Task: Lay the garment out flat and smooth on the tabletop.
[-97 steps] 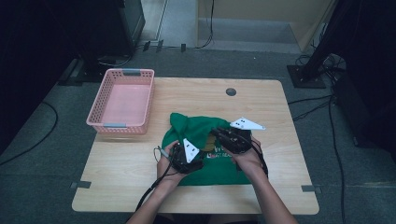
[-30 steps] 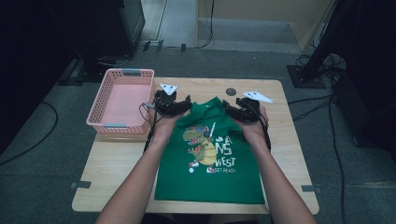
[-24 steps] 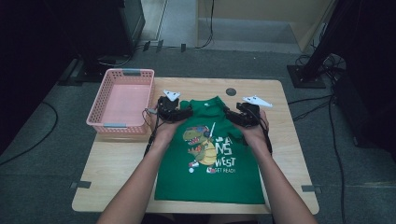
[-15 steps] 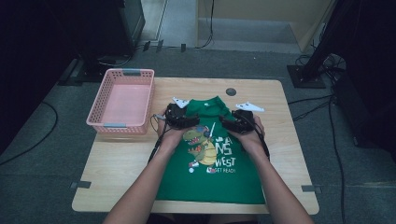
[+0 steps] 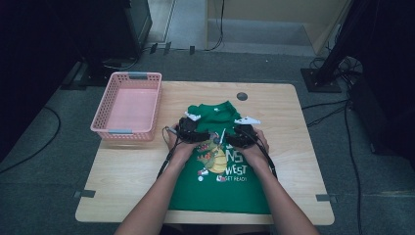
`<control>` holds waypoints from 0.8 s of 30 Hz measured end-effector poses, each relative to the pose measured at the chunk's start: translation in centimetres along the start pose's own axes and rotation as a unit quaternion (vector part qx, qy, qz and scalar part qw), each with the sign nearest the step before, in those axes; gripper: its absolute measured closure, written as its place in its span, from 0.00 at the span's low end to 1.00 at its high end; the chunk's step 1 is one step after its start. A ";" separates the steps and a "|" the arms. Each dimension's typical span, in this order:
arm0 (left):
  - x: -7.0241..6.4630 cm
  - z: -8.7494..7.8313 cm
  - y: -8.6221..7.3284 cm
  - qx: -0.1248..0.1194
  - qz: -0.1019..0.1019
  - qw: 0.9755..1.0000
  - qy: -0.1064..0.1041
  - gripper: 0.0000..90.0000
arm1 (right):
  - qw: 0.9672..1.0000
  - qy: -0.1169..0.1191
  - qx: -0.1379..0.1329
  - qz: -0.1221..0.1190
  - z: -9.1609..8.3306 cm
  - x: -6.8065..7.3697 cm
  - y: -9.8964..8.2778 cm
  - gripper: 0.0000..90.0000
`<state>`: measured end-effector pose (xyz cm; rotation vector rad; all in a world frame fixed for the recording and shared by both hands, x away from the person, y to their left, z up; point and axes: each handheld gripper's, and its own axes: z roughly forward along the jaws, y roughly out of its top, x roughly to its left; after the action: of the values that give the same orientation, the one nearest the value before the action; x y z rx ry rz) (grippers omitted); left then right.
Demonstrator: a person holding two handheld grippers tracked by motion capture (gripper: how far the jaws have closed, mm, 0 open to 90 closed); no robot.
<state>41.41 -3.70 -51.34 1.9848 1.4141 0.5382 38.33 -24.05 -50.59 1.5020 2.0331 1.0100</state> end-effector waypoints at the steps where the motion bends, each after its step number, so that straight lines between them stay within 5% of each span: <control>1: 0.1 0.0 -0.2 -0.012 -0.001 1.000 0.000 0.23 | 1.000 -0.005 0.003 -0.004 0.2 0.1 -0.2 0.52; 4: 0.1 0.0 -0.5 -0.021 -0.006 1.000 -0.001 0.23 | 0.999 -0.017 0.010 -0.033 0.7 0.4 -0.9 0.56; 7: -0.2 0.1 -0.8 -0.030 0.012 0.999 0.008 0.23 | 1.000 -0.015 0.006 -0.026 0.7 0.3 -0.9 0.63; 11: 0.0 0.0 -0.9 -0.032 0.007 0.999 0.005 0.23 | 0.999 -0.027 0.005 -0.026 0.6 -0.2 -0.9 0.88; 15: 0.0 0.0 -0.9 -0.031 0.005 0.999 0.008 0.23 | 0.999 -0.032 -0.001 0.006 0.1 -1.6 -0.7 1.00; 21: -0.1 0.0 -1.0 -0.032 0.007 0.999 0.009 0.23 | 0.998 -0.041 -0.028 0.040 -1.3 -4.5 0.6 1.00; 24: -0.1 0.0 -1.0 -0.032 0.007 0.999 0.009 0.23 | 0.994 -0.055 -0.045 0.078 -2.2 -6.7 1.6 1.00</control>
<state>40.69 -3.53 -52.00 1.9457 1.3776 0.6007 39.99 -30.76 -48.51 1.6518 1.7931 1.0385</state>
